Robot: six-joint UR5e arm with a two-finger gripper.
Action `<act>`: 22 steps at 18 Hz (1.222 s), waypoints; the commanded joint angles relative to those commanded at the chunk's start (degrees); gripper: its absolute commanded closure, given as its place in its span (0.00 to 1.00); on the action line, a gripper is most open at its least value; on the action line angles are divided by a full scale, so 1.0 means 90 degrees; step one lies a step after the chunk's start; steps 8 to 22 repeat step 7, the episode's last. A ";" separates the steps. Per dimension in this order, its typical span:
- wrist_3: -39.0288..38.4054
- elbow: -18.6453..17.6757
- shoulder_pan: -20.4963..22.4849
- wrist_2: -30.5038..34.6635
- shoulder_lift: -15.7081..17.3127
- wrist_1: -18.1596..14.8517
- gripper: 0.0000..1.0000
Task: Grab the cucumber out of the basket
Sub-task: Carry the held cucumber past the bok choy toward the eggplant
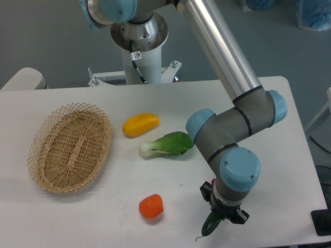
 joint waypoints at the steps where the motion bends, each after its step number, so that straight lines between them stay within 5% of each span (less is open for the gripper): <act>1: 0.0000 0.0000 0.0000 0.0000 -0.0010 0.0000 0.81; 22: 0.0020 -0.0029 -0.0039 0.0186 0.0000 0.0010 0.81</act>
